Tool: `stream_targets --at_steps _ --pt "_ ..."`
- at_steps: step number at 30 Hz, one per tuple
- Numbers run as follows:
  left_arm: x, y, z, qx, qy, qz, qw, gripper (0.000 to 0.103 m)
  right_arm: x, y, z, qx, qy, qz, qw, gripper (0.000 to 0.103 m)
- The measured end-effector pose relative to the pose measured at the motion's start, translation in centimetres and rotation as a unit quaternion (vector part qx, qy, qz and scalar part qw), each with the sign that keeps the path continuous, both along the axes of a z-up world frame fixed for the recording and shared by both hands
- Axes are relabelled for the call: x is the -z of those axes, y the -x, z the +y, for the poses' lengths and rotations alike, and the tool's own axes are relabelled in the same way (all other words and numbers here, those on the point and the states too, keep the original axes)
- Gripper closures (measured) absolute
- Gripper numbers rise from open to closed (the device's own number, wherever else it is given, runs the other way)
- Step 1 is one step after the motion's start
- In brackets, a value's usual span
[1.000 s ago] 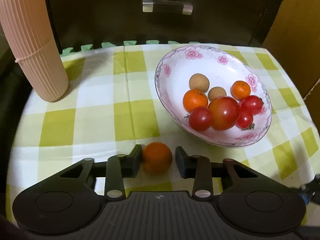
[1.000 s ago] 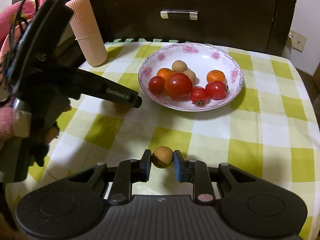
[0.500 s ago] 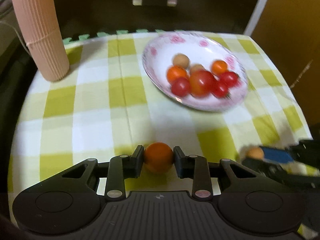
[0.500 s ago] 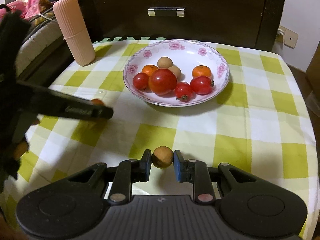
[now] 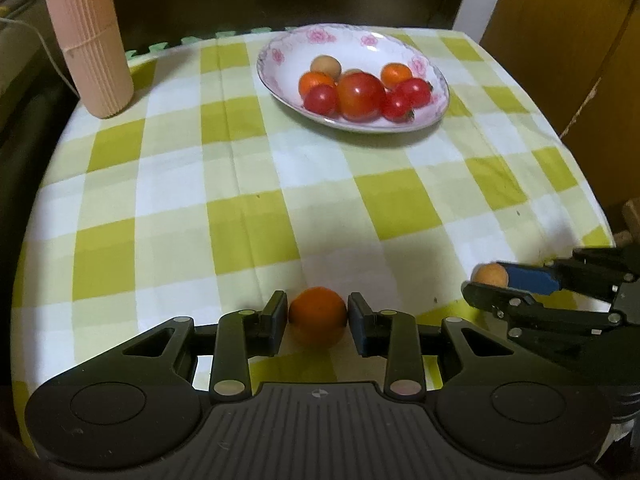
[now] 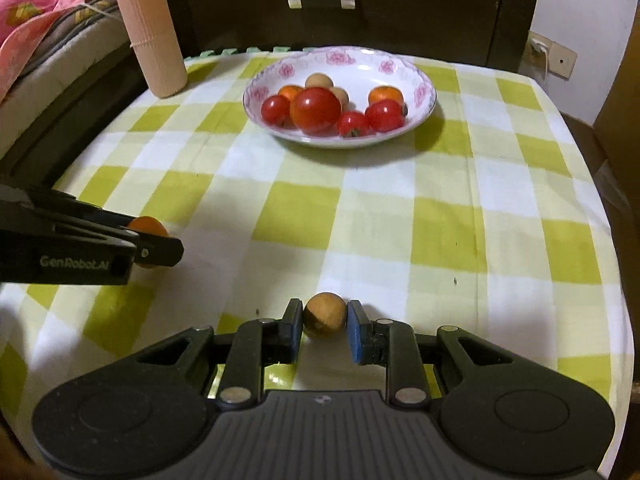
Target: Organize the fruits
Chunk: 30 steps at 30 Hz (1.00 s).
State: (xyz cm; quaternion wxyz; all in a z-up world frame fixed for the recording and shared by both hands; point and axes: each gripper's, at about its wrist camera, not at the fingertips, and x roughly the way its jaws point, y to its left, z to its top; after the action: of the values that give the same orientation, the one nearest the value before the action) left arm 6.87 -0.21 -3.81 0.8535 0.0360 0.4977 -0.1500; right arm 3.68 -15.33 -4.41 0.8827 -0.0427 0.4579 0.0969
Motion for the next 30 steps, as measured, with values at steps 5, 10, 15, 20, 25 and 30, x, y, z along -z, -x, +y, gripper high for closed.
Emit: stream_targets --at_steps 5,10,15,20,25,30 --pt "0.3 0.7 -0.1 0.004 -0.005 -0.001 1.0 0.059 0.5 0.8 0.8 -0.013 0.018 -0.012 1.0 0.08" --pt "-0.3 1.2 0.1 0.001 0.0 -0.014 0.9999 0.052 0.5 1.2 0.7 -0.012 0.008 -0.01 1.0 0.07" --pt "-0.7 1.7 0.2 0.0 0.006 -0.017 0.9998 0.045 0.5 1.6 0.5 -0.009 0.004 -0.004 1.0 0.061" --pt "-0.6 2.0 -0.1 0.005 -0.003 -0.019 0.9998 0.04 0.0 2.3 0.2 -0.005 -0.005 -0.005 1.0 0.06" --pt "-0.6 1.9 -0.2 0.007 -0.006 -0.023 0.9997 0.039 0.0 2.6 0.2 -0.005 -0.004 -0.002 1.0 0.06" --pt "-0.2 1.7 -0.2 0.006 -0.009 -0.021 0.9997 0.038 0.4 2.5 0.2 -0.005 -0.002 0.001 1.0 0.06"
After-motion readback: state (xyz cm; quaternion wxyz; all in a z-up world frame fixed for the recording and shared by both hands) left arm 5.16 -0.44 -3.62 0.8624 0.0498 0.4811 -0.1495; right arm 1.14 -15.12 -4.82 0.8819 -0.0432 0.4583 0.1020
